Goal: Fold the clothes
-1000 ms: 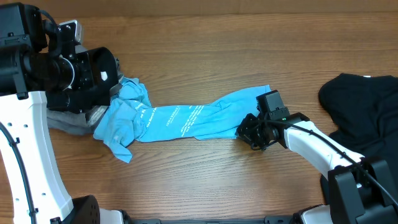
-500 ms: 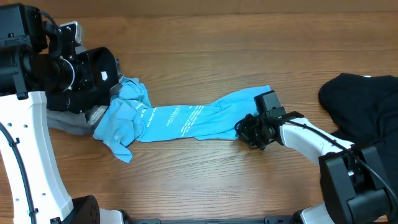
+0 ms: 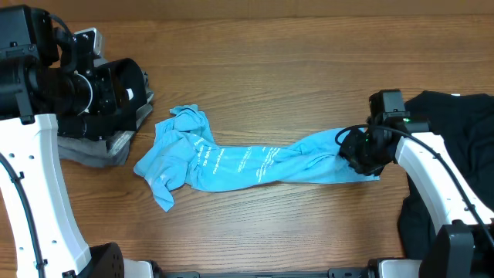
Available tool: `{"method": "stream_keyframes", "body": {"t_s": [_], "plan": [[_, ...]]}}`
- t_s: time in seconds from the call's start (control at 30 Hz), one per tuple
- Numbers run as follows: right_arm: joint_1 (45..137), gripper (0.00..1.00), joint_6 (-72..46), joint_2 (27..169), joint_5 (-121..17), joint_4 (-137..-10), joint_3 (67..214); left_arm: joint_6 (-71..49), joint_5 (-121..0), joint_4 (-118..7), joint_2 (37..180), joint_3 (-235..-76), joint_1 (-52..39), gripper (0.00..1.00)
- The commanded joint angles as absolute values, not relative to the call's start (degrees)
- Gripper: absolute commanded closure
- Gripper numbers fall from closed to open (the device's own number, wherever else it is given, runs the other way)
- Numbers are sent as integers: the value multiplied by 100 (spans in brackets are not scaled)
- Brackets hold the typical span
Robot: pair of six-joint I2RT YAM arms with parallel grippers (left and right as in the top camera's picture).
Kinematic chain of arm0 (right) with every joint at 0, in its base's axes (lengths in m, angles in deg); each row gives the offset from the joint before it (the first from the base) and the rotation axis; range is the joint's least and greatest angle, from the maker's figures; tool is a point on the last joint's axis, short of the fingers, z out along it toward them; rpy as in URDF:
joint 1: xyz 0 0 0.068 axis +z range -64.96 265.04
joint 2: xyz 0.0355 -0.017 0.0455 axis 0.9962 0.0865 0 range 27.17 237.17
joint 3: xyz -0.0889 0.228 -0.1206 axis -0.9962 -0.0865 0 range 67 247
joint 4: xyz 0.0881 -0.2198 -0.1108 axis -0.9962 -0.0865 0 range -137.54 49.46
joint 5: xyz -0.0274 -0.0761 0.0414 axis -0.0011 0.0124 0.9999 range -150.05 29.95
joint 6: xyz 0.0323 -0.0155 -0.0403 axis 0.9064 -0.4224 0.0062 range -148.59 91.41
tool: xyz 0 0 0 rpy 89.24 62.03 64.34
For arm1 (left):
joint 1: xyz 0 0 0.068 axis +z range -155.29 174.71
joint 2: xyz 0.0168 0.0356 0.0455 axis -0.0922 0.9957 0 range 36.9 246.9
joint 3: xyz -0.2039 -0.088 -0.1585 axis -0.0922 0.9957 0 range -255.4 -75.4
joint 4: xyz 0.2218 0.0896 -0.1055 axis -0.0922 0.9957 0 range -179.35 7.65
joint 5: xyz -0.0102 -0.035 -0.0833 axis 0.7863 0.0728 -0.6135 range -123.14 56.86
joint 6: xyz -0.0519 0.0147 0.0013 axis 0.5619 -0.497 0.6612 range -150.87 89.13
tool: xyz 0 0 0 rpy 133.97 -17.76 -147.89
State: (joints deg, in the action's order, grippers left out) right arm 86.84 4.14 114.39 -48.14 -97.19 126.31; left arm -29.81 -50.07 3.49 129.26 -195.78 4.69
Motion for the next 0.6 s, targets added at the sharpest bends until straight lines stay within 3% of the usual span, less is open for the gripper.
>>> {"method": "stream_keyframes", "body": {"t_s": [0.0, 0.1, 0.2, 0.3, 0.43, 0.47, 0.53, 0.57], "plan": [[8579, 21, 246, 11588, -5075, -9614, 12708, -3117, -4966, 476, 12812, -19650, 464, 69], [8570, 21, 246, 11603, -5037, -10108, 12701, -3189, -4966, 666, 12832, -19645, 464, 67], [8645, 29, 241, 11603, -4849, -10497, 12535, -3246, -4924, 747, 12838, -19608, 464, 66], [8868, 39, 246, 11603, -4421, -9961, 12002, -3243, -4926, 732, 12841, -19599, 464, 66], [9007, 39, 552, 11603, -4196, -9061, 11473, -3241, -4928, 723, 12841, -19599, 464, 65], [9007, 38, 637, 11603, -4196, -8903, 11394, -3241, -4928, 729, 12843, -19597, 464, 65], [9007, 22, 812, 11603, -4194, -8733, 11230, -3239, -4933, 747, 12845, -19593, 464, 65], [9007, 19, 880, 11603, -4202, -8709, 11156, -3241, -4955, 745, 12845, -19567, 434, 66]]}}
